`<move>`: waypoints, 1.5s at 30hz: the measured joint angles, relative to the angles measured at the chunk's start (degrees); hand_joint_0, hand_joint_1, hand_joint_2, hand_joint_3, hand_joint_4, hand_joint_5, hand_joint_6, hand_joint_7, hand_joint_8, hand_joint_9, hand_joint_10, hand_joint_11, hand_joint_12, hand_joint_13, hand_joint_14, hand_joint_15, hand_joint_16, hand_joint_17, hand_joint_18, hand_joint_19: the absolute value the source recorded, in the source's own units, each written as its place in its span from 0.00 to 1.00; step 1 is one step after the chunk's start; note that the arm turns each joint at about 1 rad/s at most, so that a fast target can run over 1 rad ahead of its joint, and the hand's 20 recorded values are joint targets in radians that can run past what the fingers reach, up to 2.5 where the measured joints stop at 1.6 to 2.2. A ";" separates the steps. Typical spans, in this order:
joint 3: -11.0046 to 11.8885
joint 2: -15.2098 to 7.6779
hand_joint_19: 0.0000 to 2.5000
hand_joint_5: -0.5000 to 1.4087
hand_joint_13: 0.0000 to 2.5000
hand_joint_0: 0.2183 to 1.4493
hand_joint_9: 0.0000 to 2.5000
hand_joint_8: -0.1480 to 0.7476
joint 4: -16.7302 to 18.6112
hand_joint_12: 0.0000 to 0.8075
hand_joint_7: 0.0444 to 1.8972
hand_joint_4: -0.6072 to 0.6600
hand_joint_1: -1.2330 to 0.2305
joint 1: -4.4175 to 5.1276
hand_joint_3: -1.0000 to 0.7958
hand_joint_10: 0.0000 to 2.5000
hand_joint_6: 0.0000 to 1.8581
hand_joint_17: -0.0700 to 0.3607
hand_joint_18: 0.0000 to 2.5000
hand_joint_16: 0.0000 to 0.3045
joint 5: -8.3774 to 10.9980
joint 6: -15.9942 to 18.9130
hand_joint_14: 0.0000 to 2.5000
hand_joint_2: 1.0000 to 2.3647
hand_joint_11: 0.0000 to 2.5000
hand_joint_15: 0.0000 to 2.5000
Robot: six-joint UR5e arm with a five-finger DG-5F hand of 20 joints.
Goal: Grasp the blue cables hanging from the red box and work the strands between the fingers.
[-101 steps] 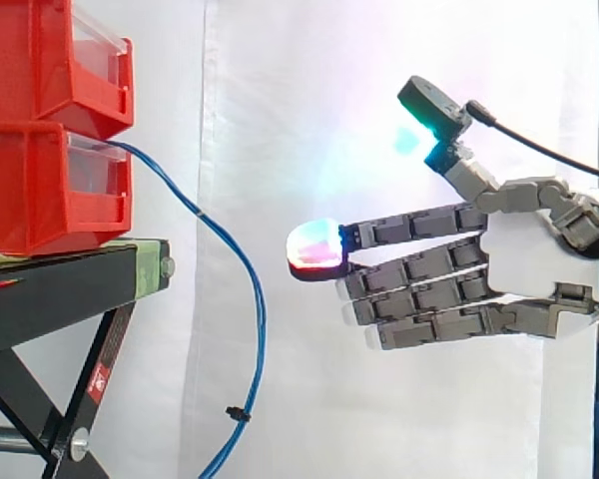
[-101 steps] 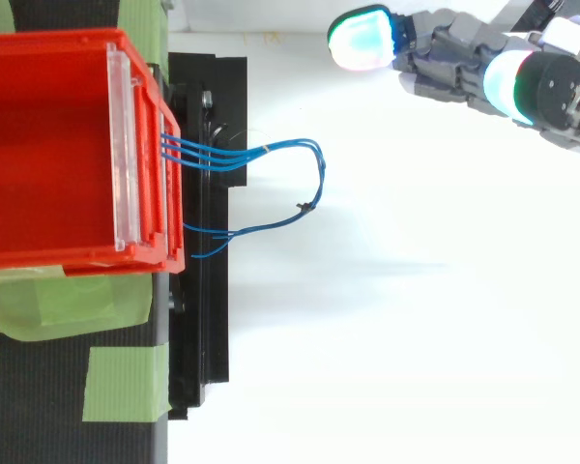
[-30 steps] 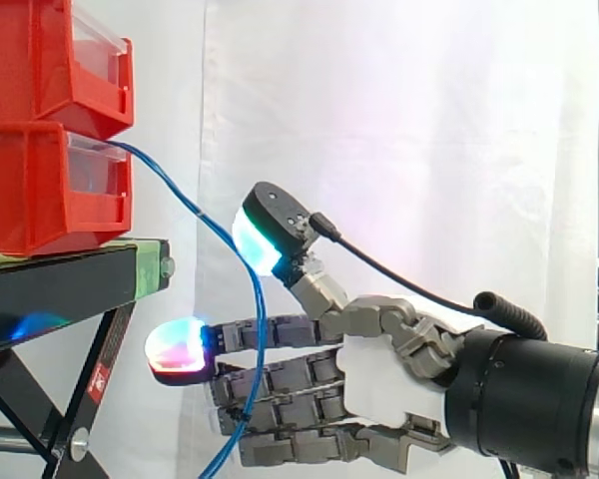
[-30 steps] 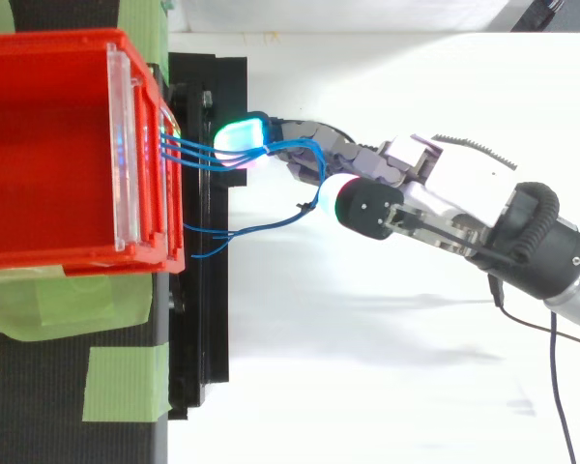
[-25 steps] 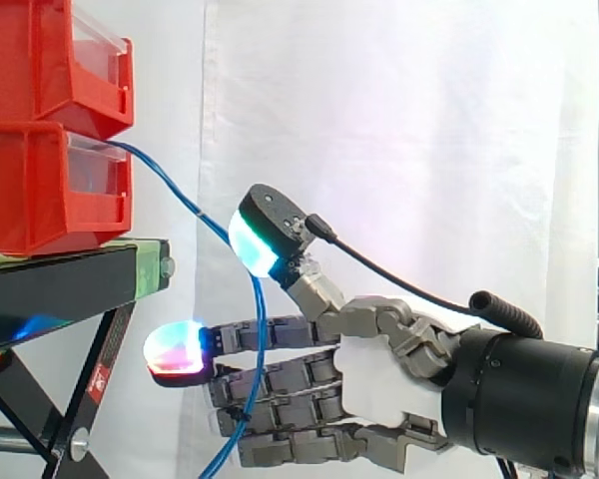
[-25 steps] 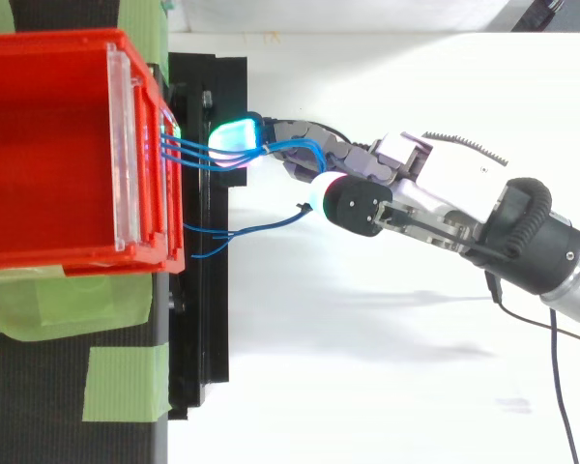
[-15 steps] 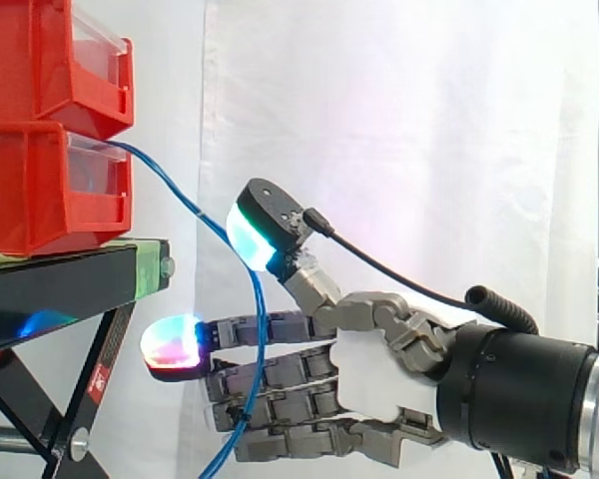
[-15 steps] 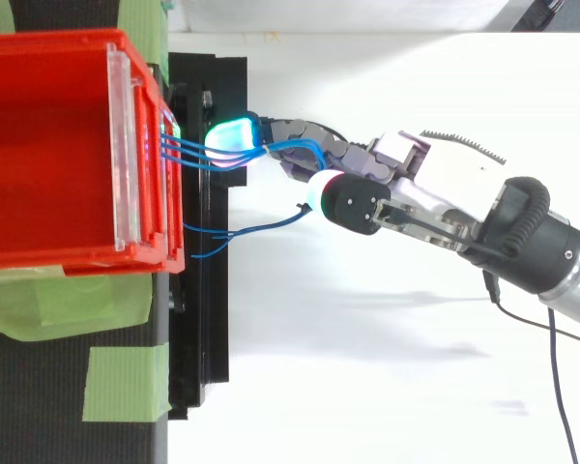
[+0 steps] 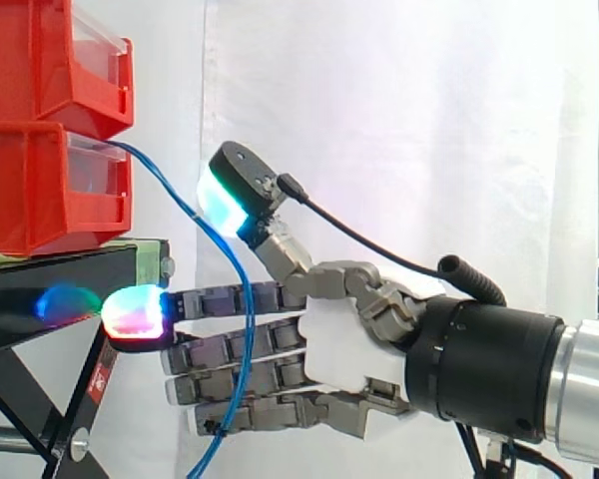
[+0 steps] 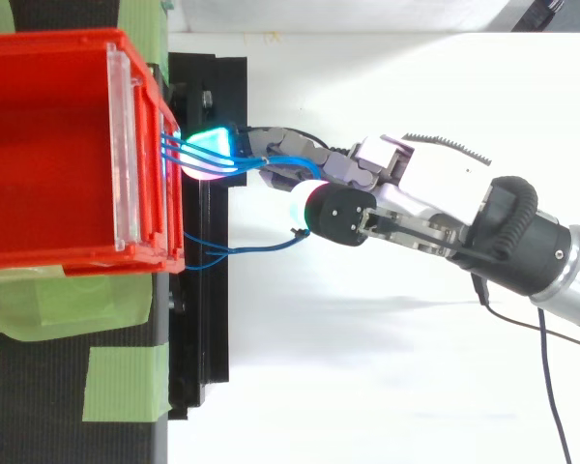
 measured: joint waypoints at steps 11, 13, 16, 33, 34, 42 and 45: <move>1.45 -0.01 0.08 0.09 0.00 0.34 0.01 0.55 -0.76 0.50 0.35 0.63 0.68 -0.86 0.00 0.00 0.00 0.53 0.00 0.23 -1.50 0.24 0.00 0.00 0.04 0.08; 1.50 -0.01 0.08 0.09 0.00 0.34 0.01 0.56 -0.86 0.50 0.35 0.63 0.68 -0.95 0.00 0.00 0.00 0.53 0.00 0.23 -1.56 0.24 0.00 0.00 0.05 0.08; 1.51 -0.01 0.08 0.09 0.00 0.34 0.02 0.56 -0.90 0.50 0.36 0.63 0.68 -1.00 0.00 0.00 0.00 0.53 0.00 0.23 -1.67 0.25 0.00 0.00 0.05 0.09; 1.35 0.00 0.08 0.10 0.00 0.34 0.02 0.56 -3.11 0.50 0.36 0.63 0.68 -1.98 0.00 0.00 0.00 0.53 0.00 0.23 -5.60 2.96 0.00 0.00 0.06 0.09; 1.30 0.01 0.08 0.10 0.00 0.34 0.02 0.56 -3.14 0.50 0.36 0.63 0.68 -2.05 0.00 0.00 0.00 0.53 0.00 0.23 -5.71 3.02 0.00 0.00 0.06 0.09; 1.18 0.04 0.08 0.10 0.00 0.34 0.02 0.56 -3.21 0.50 0.36 0.63 0.68 -2.55 0.00 0.00 0.00 0.53 0.00 0.23 -6.41 3.26 0.00 0.00 0.06 0.09; 1.17 0.10 0.09 0.10 0.00 0.34 0.02 0.56 -3.30 0.50 0.36 0.63 0.68 -2.72 0.00 0.00 0.00 0.53 0.00 0.23 -6.70 3.30 0.00 0.00 0.06 0.08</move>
